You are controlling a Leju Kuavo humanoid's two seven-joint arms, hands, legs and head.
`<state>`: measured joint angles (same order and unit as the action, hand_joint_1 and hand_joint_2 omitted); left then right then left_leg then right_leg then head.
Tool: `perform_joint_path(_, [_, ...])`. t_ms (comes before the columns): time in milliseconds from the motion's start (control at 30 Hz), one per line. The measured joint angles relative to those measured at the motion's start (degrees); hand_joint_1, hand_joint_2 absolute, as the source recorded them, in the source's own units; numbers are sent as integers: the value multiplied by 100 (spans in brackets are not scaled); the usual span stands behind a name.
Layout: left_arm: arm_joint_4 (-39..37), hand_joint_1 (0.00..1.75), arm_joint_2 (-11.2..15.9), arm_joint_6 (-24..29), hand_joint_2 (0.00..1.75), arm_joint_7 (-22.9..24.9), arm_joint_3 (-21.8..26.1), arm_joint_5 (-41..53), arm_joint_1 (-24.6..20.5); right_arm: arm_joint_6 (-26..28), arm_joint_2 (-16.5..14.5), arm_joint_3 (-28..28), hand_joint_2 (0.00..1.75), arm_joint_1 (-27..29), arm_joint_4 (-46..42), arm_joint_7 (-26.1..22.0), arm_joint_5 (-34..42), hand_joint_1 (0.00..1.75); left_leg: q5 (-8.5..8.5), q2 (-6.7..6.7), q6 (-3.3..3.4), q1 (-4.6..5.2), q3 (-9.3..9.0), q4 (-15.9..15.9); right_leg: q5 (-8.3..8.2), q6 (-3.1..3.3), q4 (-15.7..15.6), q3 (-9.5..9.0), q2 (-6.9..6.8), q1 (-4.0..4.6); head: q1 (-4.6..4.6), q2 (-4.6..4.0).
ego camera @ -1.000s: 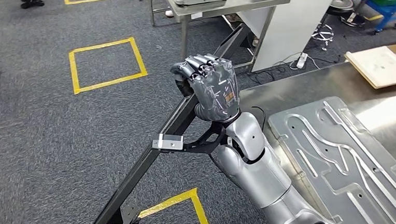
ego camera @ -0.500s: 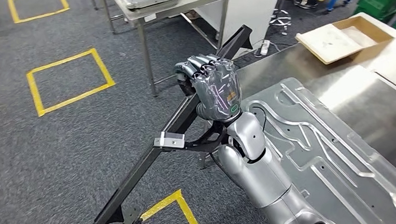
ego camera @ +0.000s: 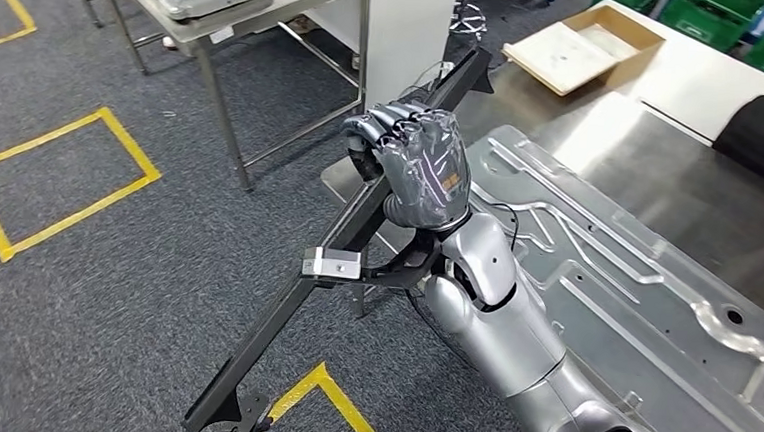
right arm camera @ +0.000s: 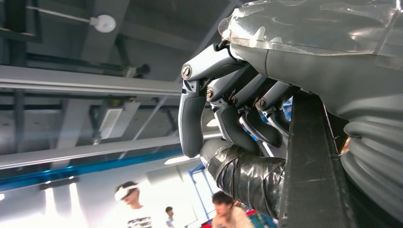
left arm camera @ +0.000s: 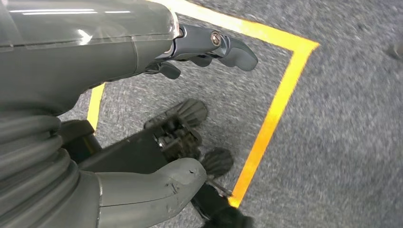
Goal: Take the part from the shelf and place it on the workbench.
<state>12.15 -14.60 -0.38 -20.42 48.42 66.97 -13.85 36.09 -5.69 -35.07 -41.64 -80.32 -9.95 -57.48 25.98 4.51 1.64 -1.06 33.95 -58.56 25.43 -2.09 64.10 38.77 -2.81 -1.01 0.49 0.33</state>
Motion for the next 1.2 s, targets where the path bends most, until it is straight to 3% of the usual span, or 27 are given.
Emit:
perform_joint_path(67, [0,0,1,-3,175,-1,-10,0,-4,2,-7,4,175,-17,1,-7,0,175,32,116,-59,35,-19,-13,-99,69,-436,-216,-194,58,-5,0])
perform_joint_path(100, [0,0,2,-3,175,-2,-14,0,-3,4,-8,8,175,-19,2,-10,0,175,44,180,-89,53,-32,-13,-83,103,-479,-217,-189,87,-8,0])
perform_joint_path(167, [0,0,2,-3,175,-4,-20,-1,-11,11,-5,16,175,-12,4,-11,0,175,87,257,-153,43,-66,-19,-101,171,-498,-213,-30,70,-11,0])
perform_joint_path(233, [0,0,3,-3,175,-13,-23,-6,-28,20,-5,30,175,-16,6,-13,0,175,284,4,-205,10,11,-268,-125,245,-535,-238,114,33,-13,0])
perform_joint_path(300, [0,0,7,-2,175,-19,-25,-14,-24,23,-13,39,175,-14,9,-15,0,175,637,-330,-223,-10,310,-935,-133,296,-544,-248,257,22,-15,0])
perform_joint_path(367, [-1,0,13,0,175,-19,-25,-19,4,22,-18,39,175,9,20,-20,0,175,818,-407,-229,-12,616,-1537,-131,312,-534,-249,425,30,-16,0])
perform_joint_path(400, [-1,0,17,1,175,-19,-25,-19,13,22,-18,39,175,22,27,-23,0,175,744,-414,-229,-14,656,-1572,-128,311,-521,-249,519,30,-15,0])
perform_joint_path(433, [-1,0,20,1,175,-19,-25,-20,16,22,-18,39,175,31,32,-26,0,175,568,-428,-224,-18,593,-1387,-123,305,-505,-249,612,27,-16,0])
perform_joint_path(467, [-1,0,23,1,175,-19,-25,-21,13,22,-18,40,175,35,34,-28,0,175,335,-476,-217,-27,453,-1035,-114,291,-481,-250,702,22,-16,0])
perform_joint_path(533, [0,0,28,1,175,-22,-25,-24,3,23,-21,44,175,34,34,-28,-1,175,63,-716,-198,-54,180,-394,-92,243,-422,-218,856,17,-14,0])
perform_joint_path(600, [0,0,31,1,175,-28,-25,-31,4,25,-22,52,175,41,33,-28,-2,175,53,-869,-173,-49,91,-186,-101,173,-395,-161,977,-1,-16,0])
perform_joint_path(667, [0,0,27,1,175,-33,-26,-36,-3,27,-15,77,175,55,32,-29,-2,175,26,-775,-115,-38,77,-145,-125,96,-413,-130,1046,-26,-19,0])
perform_joint_path(733, [0,0,20,0,175,-43,-30,-40,-25,29,-7,113,175,48,31,-32,-2,175,-10,-643,-29,-49,50,-87,-13,38,-245,-42,809,-5,-4,0])
perform_joint_path(800, [0,0,20,-1,175,-51,-31,-42,-25,31,-5,130,175,38,31,-35,-2,175,-19,-501,28,-34,39,-60,298,5,355,248,448,15,12,0])
perform_joint_path(867, [0,0,26,-2,175,-52,-31,-43,-4,31,-2,132,175,57,36,-36,-2,175,-10,-348,46,-11,40,-62,519,-9,977,563,322,10,15,0])
perform_joint_path(900, [0,0,29,-3,175,-52,-31,-44,2,31,1,132,175,69,38,-37,-2,175,-3,-273,48,-4,39,-63,491,-5,1055,606,304,11,15,0])
perform_joint_path(933, [0,0,30,-4,175,-52,-31,-44,0,32,3,133,175,74,39,-38,-2,175,4,-203,47,1,35,-64,366,9,918,537,289,14,15,0])
perform_joint_path(967, [0,0,30,-7,175,-52,-32,-44,-7,34,4,136,175,72,39,-40,-2,175,14,-137,42,7,25,-65,177,35,582,357,244,25,15,0])
perform_joint_path(1033, [0,0,29,-13,175,-55,-34,-44,-21,40,1,145,175,58,36,-44,-2,175,40,-24,15,29,1,-66,-83,119,-162,-32,29,91,14,0])
perform_joint_path(1100, [0,0,30,-20,175,-59,-36,-44,-25,48,-2,161,175,47,35,-45,-2,175,61,72,-37,52,-21,-61,-123,194,-465,-172,-66,160,13,0])
perform_joint_path(1167, [0,0,31,-25,175,-64,-40,-44,-29,57,0,191,175,50,38,-45,-2,175,83,167,-97,63,-50,-42,-144,252,-494,-174,66,153,12,0])
perform_joint_path(1200, [0,0,31,-26,175,-66,-48,-44,-35,64,2,213,175,51,41,-45,-2,175,125,129,-126,58,-61,-68,-160,283,-529,-195,126,132,11,0])
